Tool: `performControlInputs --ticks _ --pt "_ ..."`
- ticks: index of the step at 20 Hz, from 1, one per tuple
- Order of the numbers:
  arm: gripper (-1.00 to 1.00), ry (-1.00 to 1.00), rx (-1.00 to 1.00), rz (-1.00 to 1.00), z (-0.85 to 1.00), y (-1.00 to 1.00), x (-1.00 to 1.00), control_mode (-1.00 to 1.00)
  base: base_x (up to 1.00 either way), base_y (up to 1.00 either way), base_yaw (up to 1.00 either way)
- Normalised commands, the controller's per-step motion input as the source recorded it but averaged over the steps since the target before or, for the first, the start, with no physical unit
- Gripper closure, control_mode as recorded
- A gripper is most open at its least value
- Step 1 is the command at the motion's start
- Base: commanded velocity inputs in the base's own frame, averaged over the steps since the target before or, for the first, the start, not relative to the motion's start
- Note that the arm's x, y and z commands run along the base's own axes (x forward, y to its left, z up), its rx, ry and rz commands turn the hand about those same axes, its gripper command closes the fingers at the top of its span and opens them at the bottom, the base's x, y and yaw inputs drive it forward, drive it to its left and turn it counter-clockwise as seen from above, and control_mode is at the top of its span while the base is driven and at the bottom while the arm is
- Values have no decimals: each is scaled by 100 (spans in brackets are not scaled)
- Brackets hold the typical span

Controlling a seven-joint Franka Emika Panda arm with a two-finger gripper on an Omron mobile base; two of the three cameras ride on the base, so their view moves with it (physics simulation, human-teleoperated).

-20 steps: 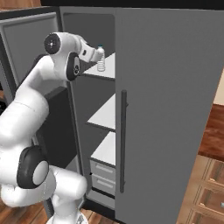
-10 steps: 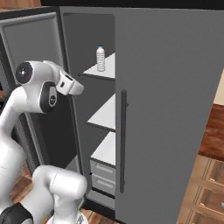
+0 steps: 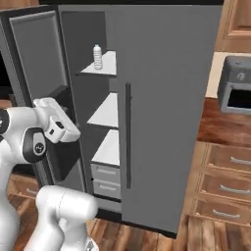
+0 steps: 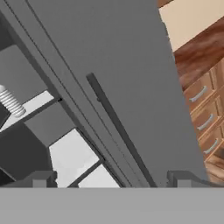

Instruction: Take the bottled waters from the counter and place them in the freezer to freeze. Close the freezer door after placing the bottles.

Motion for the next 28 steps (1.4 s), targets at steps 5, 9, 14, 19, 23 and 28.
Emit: performControlInputs --ticks 5,9,14,19,23,28 --pt "-100 0 0 0 0 0 0 100 -100 -12 -63" --pt "-100 0 0 0 0 0 0 100 -92 -90 -53" --pt "-100 0 0 0 0 0 0 100 -31 -100 -57" --pt "-100 0 0 0 0 0 0 100 82 -100 -20" --pt "-100 0 0 0 0 0 0 100 100 -100 -1" --pt "-100 0 0 0 0 0 0 100 100 -100 -13"
